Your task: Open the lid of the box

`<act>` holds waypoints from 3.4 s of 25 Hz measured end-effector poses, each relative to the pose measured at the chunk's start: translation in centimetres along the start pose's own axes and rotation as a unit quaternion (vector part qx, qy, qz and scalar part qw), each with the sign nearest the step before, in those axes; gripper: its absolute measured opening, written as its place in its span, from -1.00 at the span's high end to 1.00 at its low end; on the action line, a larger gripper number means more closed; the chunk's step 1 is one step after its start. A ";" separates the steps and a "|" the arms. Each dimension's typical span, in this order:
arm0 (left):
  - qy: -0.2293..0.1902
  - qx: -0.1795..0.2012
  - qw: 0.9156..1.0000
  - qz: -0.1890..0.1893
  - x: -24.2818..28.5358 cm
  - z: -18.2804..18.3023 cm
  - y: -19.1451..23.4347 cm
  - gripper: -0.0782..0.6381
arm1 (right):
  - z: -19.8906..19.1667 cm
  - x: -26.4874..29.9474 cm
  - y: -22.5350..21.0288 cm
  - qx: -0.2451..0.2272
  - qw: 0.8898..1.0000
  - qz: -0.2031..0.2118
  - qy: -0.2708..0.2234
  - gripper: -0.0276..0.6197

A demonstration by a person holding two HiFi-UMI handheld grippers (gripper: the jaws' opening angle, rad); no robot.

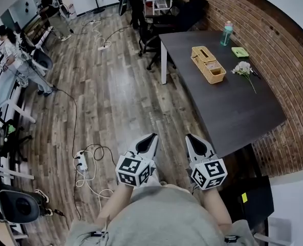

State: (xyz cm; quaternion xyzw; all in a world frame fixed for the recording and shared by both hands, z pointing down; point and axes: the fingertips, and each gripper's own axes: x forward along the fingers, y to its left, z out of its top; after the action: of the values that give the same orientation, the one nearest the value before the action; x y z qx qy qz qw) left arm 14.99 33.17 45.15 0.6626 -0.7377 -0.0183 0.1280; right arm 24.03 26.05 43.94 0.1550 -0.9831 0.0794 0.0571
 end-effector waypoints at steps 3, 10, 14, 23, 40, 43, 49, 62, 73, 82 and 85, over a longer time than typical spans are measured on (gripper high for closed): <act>0.001 0.002 1.000 -0.004 1.1 0.2 0.6 0.71 | 0.0 0.9 -0.7 0.003 1.000 -0.003 0.002 0.80; 0.005 0.002 1.000 -0.019 5.2 1.0 3.0 0.59 | 0.6 4.7 -3.3 0.008 1.000 -0.014 0.005 0.70; 0.006 0.005 1.000 -0.028 7.9 1.8 5.0 0.54 | 1.2 7.8 -4.8 0.010 1.000 -0.018 0.004 0.61; 0.010 0.011 0.998 -0.057 14.3 5.3 11.1 0.42 | 4.2 16.3 -7.9 0.004 0.999 -0.039 0.003 0.45; 0.023 0.032 0.990 -0.136 25.3 10.4 21.3 0.23 | 7.6 30.1 -13.0 0.015 0.992 -0.122 0.000 0.33; 0.025 0.033 0.988 -0.146 26.7 10.8 22.6 0.23 | 7.9 31.8 -13.5 0.015 0.991 -0.131 -0.002 0.33; 0.029 0.031 0.986 -0.163 28.6 11.0 24.4 0.23 | 8.0 33.9 -14.3 0.017 0.989 -0.145 -0.002 0.33; 0.038 0.025 0.983 -0.175 30.9 11.0 26.3 0.23 | 8.5 36.0 -15.5 0.008 0.985 -0.174 0.005 0.33; 0.057 0.022 0.981 -0.186 34.7 10.4 26.4 0.23 | 8.0 37.1 -19.4 0.022 0.981 -0.194 0.013 0.33; 0.068 0.036 0.971 -0.225 42.3 10.7 24.9 0.23 | 8.7 38.7 -26.0 0.015 0.974 -0.226 0.006 0.34; 0.072 0.037 0.968 -0.237 45.6 11.3 24.4 0.23 | 9.1 39.4 -28.7 0.014 0.971 -0.237 0.009 0.34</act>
State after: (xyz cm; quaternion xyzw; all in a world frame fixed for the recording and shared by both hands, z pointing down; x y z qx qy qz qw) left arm -15.20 -10.31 46.52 0.8222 -0.5489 0.0273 0.1485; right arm -5.03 -14.12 44.41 0.3836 -0.9166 0.0790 0.0806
